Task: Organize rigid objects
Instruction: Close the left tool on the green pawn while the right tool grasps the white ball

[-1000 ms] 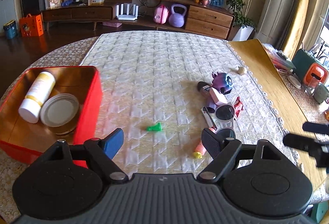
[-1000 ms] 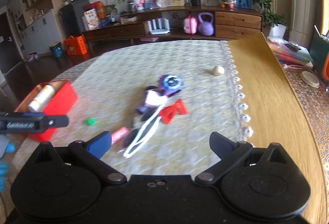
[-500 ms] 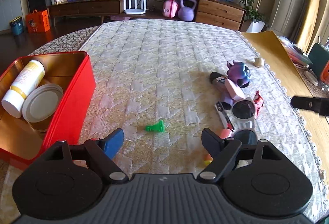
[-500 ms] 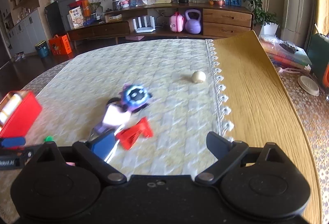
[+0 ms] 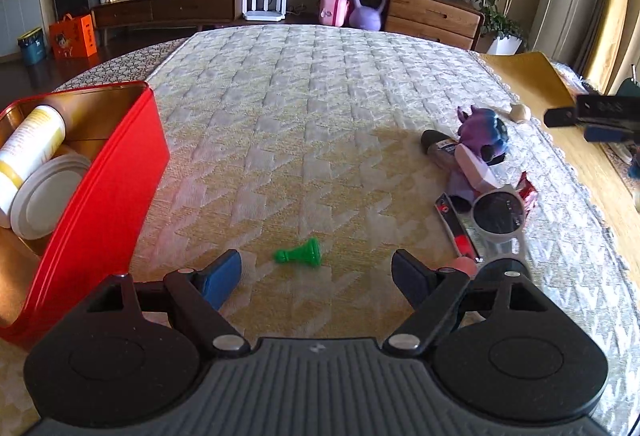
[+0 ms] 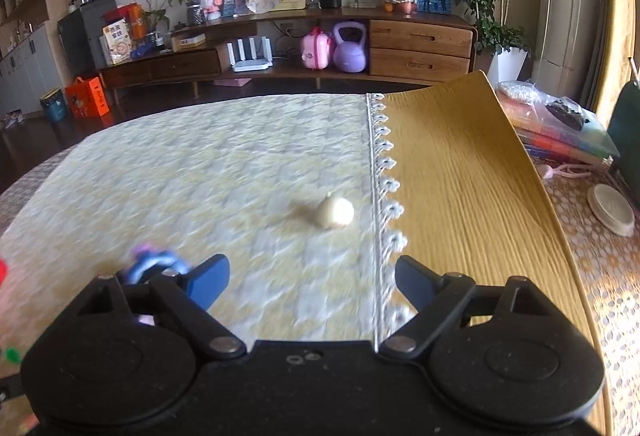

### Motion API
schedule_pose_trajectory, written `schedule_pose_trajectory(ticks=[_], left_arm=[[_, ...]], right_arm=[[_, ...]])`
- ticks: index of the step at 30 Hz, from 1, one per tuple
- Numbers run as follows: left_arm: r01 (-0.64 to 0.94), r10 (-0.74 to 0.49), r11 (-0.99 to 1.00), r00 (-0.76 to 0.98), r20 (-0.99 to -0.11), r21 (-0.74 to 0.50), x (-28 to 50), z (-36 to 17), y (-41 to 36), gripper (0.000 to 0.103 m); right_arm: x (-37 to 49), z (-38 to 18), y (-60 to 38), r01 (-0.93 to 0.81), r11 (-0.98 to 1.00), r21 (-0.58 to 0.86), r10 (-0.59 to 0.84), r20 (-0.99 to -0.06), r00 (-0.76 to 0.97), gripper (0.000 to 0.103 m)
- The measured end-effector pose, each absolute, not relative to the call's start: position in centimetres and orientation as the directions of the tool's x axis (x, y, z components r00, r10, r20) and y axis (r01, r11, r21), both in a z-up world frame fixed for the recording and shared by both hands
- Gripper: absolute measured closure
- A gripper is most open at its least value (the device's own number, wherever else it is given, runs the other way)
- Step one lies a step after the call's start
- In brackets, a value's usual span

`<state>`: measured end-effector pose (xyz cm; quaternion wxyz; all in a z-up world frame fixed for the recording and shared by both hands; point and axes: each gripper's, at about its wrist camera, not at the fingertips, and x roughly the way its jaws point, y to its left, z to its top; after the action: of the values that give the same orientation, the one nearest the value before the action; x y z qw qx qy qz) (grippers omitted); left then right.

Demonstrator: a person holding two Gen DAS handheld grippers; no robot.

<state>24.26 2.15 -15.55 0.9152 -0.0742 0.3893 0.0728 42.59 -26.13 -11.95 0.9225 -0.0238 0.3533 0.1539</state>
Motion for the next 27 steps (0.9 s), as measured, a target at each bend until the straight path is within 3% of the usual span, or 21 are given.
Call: schedule_pose_trajectory(ticks=[5, 16, 19, 27], left_arm=[[-0.193, 0.103, 0.980, 0.701, -0.706, -0.049, 24.4, -15.8, 1.9, 0.023], [-0.198, 0.151, 0.980, 0.718, -0.679, 0.009, 24.1, -15.8, 1.5, 0.059], [-0.192, 0.150, 0.981, 0.721, -0.677, 0.013, 24.1, -15.8, 1.5, 0.068], [-0.181, 0.147, 0.983, 0.723, -0.675, 0.020, 24.1, -15.8, 1.5, 0.078]], right_arm=[[45.3, -13.4, -25.7, -0.270, 0.961, 0.056, 0.238, -0.666, 0.707, 0.021], [47.7, -14.9, -24.6, -0.244, 0.969, 0.029, 0.199, -0.675, 0.710, 0.035], [48.1, -15.1, -24.6, -0.234, 0.972, 0.036, 0.195, -0.679, 0.708, 0.042], [48.1, -15.1, -24.6, -0.218, 0.976, 0.022, 0.176, -0.672, 0.720, 0.070]])
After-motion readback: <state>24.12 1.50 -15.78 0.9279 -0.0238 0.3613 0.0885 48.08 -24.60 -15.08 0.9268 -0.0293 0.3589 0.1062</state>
